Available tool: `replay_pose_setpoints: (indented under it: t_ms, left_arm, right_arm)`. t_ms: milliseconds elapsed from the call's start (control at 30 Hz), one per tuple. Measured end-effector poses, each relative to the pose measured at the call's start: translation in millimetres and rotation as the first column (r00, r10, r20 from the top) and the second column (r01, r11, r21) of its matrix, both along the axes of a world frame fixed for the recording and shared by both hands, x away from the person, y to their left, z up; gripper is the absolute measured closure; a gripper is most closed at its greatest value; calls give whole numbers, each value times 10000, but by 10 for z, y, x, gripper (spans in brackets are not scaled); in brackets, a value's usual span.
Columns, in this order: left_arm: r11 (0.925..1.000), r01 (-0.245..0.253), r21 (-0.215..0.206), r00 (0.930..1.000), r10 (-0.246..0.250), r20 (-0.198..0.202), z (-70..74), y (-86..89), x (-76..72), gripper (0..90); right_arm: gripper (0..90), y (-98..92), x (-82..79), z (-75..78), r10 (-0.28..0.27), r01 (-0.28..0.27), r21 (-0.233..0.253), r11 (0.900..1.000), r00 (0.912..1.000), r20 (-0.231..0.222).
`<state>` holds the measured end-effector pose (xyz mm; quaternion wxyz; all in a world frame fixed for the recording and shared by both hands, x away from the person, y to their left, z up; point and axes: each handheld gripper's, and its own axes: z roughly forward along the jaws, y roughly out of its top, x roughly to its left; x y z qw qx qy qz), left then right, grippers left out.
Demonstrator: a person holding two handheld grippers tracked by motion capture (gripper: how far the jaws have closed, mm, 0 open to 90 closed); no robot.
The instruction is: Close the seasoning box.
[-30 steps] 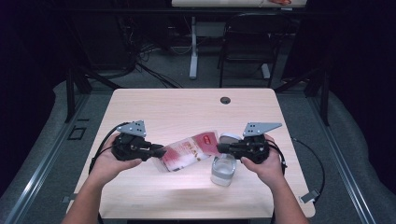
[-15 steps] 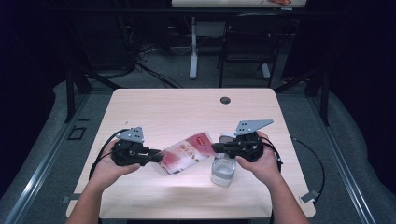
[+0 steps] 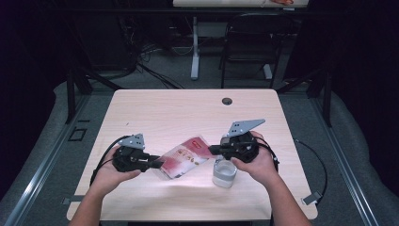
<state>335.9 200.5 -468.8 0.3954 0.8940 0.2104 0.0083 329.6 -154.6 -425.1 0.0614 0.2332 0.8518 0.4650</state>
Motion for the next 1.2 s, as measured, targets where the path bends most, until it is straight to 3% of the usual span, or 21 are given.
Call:
replay_pose_setpoints:
  t_ms: [167,433,600,800,1033,1200]
  left_arm:
    - [9999,-148,-3,9999,148,-84,-86,23,22,757]
    - [9980,-490,393,9981,504,-368,-314,-53,94,729]
    - [9969,-576,544,9967,606,-547,-374,-96,100,697]
    - [9964,-764,368,9953,784,-565,-381,-86,107,642]
    - [9937,-909,655,9952,931,-313,-331,-68,75,619]
    - [9940,-1030,371,9939,1043,-354,-308,-15,83,575]
  right_arm:
    - [900,56,1,-19,48,-46,-216,9998,10000,76]
    - [900,158,0,-59,177,-165,-674,9976,9997,164]
    - [900,189,-1,-65,205,-186,-851,9962,9995,224]
    - [900,189,-21,-43,196,-162,-861,9962,9991,383]
    - [900,243,-21,-26,275,-225,-1055,9942,9985,466]
    - [900,285,-15,11,330,-255,-1213,9923,9977,598]
